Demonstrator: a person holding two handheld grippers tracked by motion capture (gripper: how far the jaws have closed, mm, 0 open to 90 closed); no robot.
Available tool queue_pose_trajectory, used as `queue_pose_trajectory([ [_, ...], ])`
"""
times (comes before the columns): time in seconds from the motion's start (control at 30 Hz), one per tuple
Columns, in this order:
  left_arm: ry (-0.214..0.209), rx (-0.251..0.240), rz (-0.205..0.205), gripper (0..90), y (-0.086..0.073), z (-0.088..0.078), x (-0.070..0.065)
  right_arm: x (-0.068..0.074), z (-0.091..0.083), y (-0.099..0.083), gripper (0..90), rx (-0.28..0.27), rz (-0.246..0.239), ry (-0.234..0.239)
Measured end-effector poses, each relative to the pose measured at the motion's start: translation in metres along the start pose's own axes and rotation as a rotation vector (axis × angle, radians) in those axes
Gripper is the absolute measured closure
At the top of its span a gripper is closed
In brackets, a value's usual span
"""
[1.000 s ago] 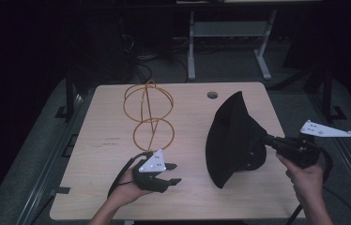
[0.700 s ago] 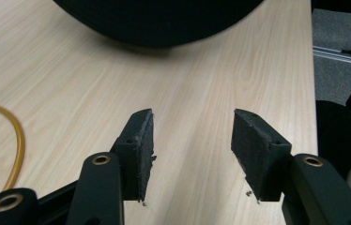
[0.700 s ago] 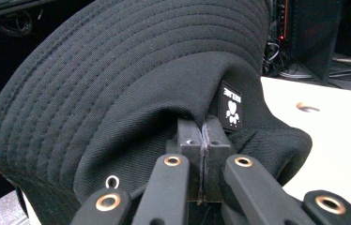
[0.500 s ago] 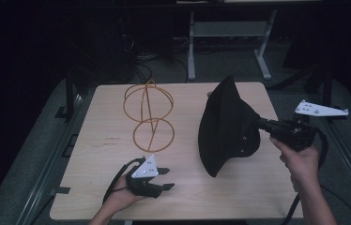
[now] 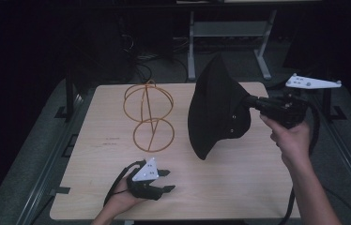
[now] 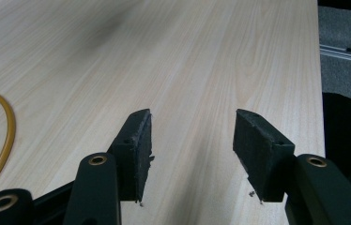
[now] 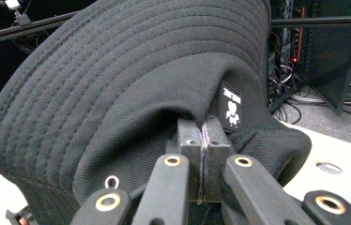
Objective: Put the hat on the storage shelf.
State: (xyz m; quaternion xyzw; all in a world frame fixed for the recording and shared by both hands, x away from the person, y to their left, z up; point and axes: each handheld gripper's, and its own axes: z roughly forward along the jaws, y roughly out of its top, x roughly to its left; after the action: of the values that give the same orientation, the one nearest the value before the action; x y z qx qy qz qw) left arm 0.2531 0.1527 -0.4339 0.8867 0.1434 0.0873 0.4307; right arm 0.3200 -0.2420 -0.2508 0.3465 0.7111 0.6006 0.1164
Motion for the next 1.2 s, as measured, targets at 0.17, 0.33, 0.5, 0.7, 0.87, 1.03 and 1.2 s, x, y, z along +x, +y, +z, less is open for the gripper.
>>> queue_pose_trajectory([
  [0.17,-0.001,-0.004,-0.006,46.7,-0.001,0.000,0.000,0.002,0.013,0.013,89.2,0.009,-0.003,0.009],
  [0.33,-0.001,-0.004,-0.001,46.7,-0.001,0.001,0.002,0.003,0.030,0.023,89.1,0.010,0.003,0.026],
  [0.5,0.000,-0.005,-0.007,46.7,-0.002,0.001,0.003,0.007,0.045,0.035,89.1,0.013,-0.004,0.032],
  [0.7,0.001,-0.020,-0.018,46.7,-0.002,0.000,0.004,0.014,0.063,0.049,89.1,0.015,-0.013,0.053],
  [0.87,0.002,-0.016,-0.024,46.8,-0.002,-0.001,0.005,0.020,0.077,0.057,89.1,0.032,-0.021,0.064],
  [1.03,-0.001,-0.014,-0.023,46.8,-0.002,0.001,0.006,0.026,0.096,0.069,89.0,0.047,-0.028,0.085],
  [1.2,-0.004,-0.006,-0.015,46.8,-0.002,0.001,0.007,0.032,0.111,0.076,88.9,0.057,-0.027,0.099],
])
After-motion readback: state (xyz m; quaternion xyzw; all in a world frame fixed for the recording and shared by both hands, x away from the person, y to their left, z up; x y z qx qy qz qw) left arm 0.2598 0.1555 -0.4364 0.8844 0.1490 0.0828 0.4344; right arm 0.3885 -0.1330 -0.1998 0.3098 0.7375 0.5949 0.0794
